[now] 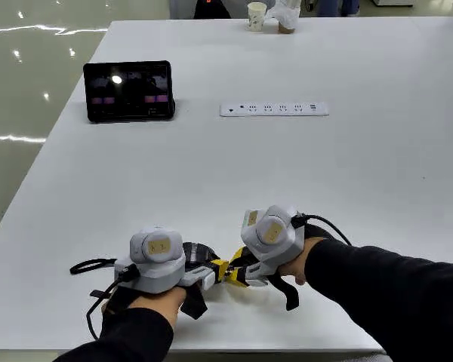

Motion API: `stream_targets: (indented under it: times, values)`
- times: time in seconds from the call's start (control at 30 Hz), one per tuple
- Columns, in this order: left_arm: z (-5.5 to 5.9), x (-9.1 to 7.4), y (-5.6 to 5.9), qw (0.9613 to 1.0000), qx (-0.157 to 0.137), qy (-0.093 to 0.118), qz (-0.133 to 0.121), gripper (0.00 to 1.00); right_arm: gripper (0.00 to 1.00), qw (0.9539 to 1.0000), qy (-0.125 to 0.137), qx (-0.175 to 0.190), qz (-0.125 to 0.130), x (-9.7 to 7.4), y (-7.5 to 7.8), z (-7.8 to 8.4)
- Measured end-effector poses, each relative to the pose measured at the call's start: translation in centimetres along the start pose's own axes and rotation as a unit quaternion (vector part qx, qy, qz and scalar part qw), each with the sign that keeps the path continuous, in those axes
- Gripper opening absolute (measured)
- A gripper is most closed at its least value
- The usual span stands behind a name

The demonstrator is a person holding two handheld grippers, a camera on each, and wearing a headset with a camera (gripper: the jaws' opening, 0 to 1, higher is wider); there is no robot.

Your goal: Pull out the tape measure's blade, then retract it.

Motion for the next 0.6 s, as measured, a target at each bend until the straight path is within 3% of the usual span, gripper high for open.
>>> stream_targets:
  times: [0.6]
  values:
    - [-0.14,0.11,-0.08,1.0000,0.003,0.001,0.002,0.62,0.12,1.0000,0.002,-0.005,-0.001,0.30,0.01,-0.26]
Point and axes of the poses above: the centre of the closed fingertips' face, and the gripper's own axes: x roughly forward along the fingers, y roughly to its right, z roughly out of its underside, the point moved 10 cm from there along -x, roughly backward along the fingers, and after that the axes turned 3 degrees about -z, right-handed, at the moved point
